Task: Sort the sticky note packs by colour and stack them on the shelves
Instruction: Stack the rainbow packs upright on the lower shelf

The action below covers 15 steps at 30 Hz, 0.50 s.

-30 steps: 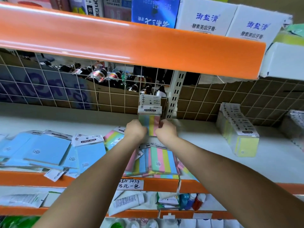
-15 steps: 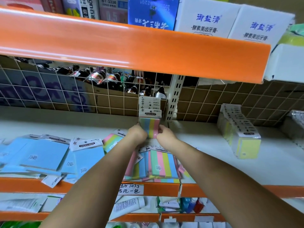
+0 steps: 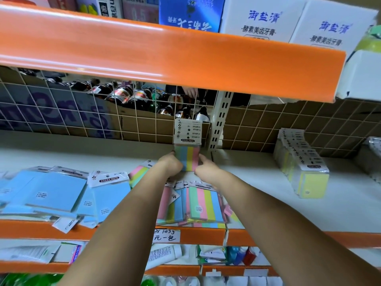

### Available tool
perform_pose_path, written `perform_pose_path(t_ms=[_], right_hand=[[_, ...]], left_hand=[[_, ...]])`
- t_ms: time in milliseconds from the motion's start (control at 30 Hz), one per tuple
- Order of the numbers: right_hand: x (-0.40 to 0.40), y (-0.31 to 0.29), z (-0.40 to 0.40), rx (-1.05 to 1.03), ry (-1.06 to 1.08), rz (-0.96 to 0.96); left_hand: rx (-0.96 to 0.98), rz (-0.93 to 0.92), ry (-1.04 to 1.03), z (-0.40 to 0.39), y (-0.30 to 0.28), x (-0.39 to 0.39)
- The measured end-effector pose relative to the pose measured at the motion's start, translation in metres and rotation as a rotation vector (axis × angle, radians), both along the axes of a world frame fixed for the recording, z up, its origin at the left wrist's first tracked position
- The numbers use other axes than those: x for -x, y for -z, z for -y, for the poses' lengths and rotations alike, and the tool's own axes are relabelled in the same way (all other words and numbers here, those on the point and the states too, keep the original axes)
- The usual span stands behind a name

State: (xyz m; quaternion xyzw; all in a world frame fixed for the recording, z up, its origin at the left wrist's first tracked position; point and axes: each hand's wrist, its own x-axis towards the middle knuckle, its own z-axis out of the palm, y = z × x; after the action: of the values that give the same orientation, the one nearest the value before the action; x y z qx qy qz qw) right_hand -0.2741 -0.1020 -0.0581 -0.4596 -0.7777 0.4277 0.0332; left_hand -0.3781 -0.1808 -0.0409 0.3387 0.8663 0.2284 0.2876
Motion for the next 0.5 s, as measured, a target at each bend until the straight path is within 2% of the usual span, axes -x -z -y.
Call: perform_pose_path(t_ms=[300,500], right_hand=[[-0.0027,-0.0006,0.0006,0.022,-0.007,-0.033],[-0.0076,-0.0047,0.0022,0.062,-0.013,-0.072]], left_hand=[[0.045,-0.022,-0.025,-0.0025,0.0011,0.0043],[0.052,0.027,-0.096,0.0006,0.0025,0.0001]])
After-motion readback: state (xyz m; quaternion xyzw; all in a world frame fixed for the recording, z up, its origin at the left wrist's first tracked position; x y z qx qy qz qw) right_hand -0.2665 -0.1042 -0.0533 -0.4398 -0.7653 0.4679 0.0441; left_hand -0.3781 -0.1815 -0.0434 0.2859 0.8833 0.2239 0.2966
